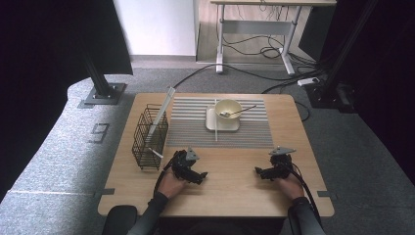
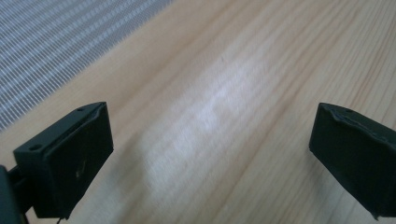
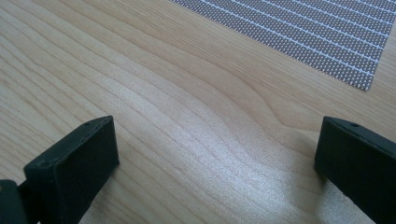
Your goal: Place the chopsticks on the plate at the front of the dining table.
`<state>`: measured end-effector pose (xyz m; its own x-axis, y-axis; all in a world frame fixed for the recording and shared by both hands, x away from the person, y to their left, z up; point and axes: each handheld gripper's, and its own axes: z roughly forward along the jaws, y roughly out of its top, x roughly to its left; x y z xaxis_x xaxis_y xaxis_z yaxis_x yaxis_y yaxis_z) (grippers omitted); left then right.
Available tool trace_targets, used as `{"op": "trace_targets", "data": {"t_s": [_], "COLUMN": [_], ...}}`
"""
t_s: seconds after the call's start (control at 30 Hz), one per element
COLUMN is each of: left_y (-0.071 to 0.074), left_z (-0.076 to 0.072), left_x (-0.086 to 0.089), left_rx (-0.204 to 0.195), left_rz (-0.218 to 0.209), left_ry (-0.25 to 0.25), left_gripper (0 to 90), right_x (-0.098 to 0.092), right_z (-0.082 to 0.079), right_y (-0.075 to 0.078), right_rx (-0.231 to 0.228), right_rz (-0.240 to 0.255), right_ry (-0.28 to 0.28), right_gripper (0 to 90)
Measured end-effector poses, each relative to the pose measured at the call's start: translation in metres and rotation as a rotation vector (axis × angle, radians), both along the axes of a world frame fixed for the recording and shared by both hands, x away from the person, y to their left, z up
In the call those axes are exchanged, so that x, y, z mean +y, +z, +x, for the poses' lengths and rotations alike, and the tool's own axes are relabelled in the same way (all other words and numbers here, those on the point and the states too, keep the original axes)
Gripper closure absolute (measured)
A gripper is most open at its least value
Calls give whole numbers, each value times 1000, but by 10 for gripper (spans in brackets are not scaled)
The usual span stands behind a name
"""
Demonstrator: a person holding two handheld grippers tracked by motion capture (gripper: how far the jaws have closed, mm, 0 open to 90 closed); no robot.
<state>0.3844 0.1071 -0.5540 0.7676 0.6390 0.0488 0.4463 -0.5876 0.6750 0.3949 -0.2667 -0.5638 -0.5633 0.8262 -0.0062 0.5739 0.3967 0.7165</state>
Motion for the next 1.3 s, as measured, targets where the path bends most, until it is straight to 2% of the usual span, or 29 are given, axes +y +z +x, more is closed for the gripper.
{"op": "trace_targets", "data": {"t_s": [0.03,0.07,0.2,0.33,0.5,0.6,0.83,0.97,1.1,1.23,1.3], "left_y": [-2,-4,-4,-4,-4,-4,-5,-5,-4,-4,-4], "left_z": [-1,-2,-2,1,1,1,1,1,1,1,1], "left_x": [0,0,0,2,2,2,2,2,2,2,2], "left_rx": [3,9,16,52,52,52,53,52,52,53,53], "left_rz": [12,-3,-7,-20,-18,-18,-20,-19,-19,-20,-20], "left_ry": [-3,-3,1,6,4,4,6,5,5,5,5], "left_gripper": [0,0,0,0,0,0,0,0,0,0,0], "right_x": [0,0,0,0,1,5,25,42,61,78,85], "right_z": [0,0,0,0,0,0,-5,-7,-5,-3,-2], "right_y": [0,0,0,0,0,4,21,31,41,58,68], "right_rx": [0,0,-1,-1,0,-5,-43,-48,-45,-56,-65], "right_rz": [0,0,0,-1,0,-26,-37,-21,17,4,15], "right_ry": [0,0,-3,-4,-14,-18,49,105,138,179,191], "right_gripper": [0,0,0,0,0,0,0,0,0,0,0]}}
